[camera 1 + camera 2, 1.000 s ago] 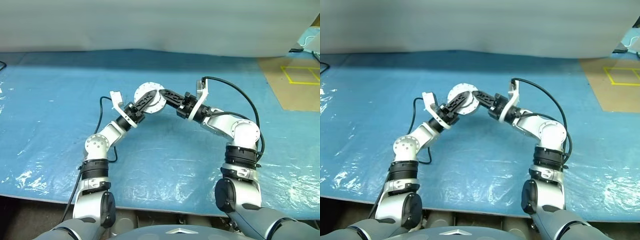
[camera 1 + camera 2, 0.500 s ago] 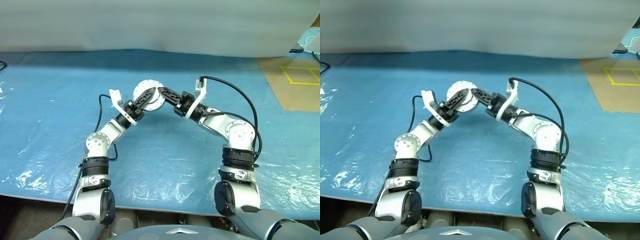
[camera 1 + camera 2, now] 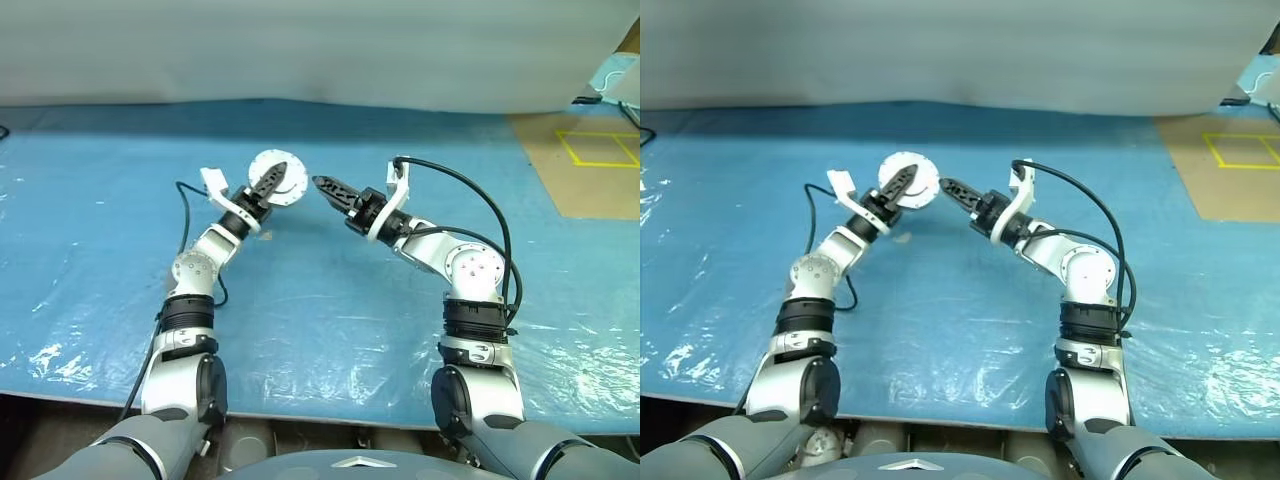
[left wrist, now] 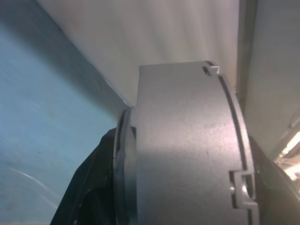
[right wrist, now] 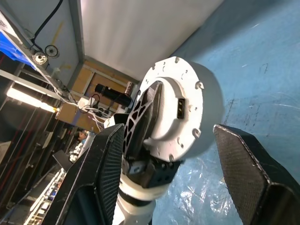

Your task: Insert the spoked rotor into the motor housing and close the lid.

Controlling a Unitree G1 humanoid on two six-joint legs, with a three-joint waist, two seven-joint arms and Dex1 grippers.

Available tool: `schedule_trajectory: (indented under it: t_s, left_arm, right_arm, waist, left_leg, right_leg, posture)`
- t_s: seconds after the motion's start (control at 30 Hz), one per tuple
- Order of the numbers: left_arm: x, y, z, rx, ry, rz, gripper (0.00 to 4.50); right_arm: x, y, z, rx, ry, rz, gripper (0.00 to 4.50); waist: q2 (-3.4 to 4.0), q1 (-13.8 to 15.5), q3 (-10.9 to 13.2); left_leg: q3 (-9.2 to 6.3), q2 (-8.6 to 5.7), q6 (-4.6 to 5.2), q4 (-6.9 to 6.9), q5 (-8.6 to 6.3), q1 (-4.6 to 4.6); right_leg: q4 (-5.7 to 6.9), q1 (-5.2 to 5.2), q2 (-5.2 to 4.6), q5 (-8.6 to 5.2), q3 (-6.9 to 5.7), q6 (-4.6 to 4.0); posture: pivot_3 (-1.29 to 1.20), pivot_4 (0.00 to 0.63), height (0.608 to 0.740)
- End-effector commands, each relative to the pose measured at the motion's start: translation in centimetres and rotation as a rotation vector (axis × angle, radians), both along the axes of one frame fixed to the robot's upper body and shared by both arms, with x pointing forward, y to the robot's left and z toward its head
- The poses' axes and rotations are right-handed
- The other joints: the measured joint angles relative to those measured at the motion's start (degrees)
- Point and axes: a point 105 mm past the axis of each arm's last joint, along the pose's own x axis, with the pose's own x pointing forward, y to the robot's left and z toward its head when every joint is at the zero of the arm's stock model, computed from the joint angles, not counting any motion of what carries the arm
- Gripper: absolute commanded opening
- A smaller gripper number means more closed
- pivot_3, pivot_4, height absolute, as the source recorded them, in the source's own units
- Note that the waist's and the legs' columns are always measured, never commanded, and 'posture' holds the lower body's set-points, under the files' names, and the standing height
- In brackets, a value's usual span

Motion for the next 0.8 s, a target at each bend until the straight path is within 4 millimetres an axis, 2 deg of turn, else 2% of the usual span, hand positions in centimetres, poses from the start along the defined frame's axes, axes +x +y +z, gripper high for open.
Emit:
schedule_trajectory:
  t_s: [0.03, 0.13, 0.23, 0.47, 0.6, 0.77, 0.8]
  left_arm:
    - [1.2, 3.6, 2.6, 0.03, -0.076, 0.182, 2.73]
    - [2.2, 7.1, 1.9, 0.045, -0.026, 0.397, 2.73]
    - [2.6, 9.7, 1.0, 0.094, 0.015, 0.547, 2.73]
    - [3.0, 13.9, -0.7, 0.185, 0.09, 0.701, 2.73]
    - [3.1, 14.6, -1.1, 0.159, 0.124, 0.717, 2.73]
    - [3.2, 13.5, -2.8, 0.211, 0.164, 0.658, 2.73]
    - [3.1, 13.5, -3.1, 0.228, 0.167, 0.652, 2.95]
  right_arm:
    - [0.2, 0.1, 1.1, 0.003, -0.032, -0.004, 3.2]
    - [0.4, 0.0, 0.8, -0.014, -0.029, -0.016, 3.2]
    - [0.6, 0.1, 0.4, -0.034, -0.026, -0.026, 3.2]
    - [0.8, 0.3, 0.1, -0.078, -0.045, -0.026, 3.2]
    - [0.8, 0.4, 0.0, -0.091, -0.052, -0.025, 3.2]
    - [0.8, 0.2, -0.5, -0.117, -0.046, -0.038, 3.2]
    - [0.8, 0.2, -0.6, -0.123, -0.044, -0.04, 3.24]
  waist:
    - [0.0, 0.0, 0.0]
    - [-0.02, 0.0, 0.0]
    - [-0.05, 0.0, 0.0]
    - [-0.21, 0.2, 0.1]
    - [-0.21, 0.3, 0.1]
    - [-0.22, 0.3, 0.1]
    - [-0.22, 0.3, 0.1]
  left_leg:
    - [-0.01, 0.0, 0.0, 0.02, 0.0, 0.0]
    - [-0.02, 0.0, 0.0, 0.03, 0.0, -0.01]
    - [-0.05, 0.0, 0.0, 0.03, 0.0, -0.02]
    - [-0.23, 0.0, 0.0, 0.1, 0.0, -0.17]
    - [-0.3, 0.0, 0.0, 0.13, 0.0, -0.21]
    - [-0.34, 0.0, 0.0, 0.19, 0.0, -0.25]
    - [-0.36, 0.0, 0.0, 0.2, 0.0, -0.27]
  right_leg:
    - [0.0, 0.0, 0.0, 0.0, 0.0, 0.0]
    - [0.0, 0.0, 0.0, 0.01, -0.01, 0.01]
    - [0.0, 0.0, 0.01, 0.01, -0.02, 0.02]
    - [-0.02, 0.0, 0.01, 0.01, -0.17, 0.02]
    - [-0.01, 0.01, 0.0, 0.01, -0.24, 0.02]
    - [0.01, 0.01, -0.02, 0.01, -0.28, 0.02]
    - [0.01, 0.01, -0.02, 0.01, -0.3, 0.02]
  posture:
    - [0.0, 0.15, 0.74]
    - [0.0, 0.15, 0.74]
    - [0.0, 0.15, 0.74]
    - [0.0, 0.15, 0.74]
    - [0.0, 0.15, 0.74]
    - [0.0, 0.15, 0.74]
    - [0.0, 0.15, 0.74]
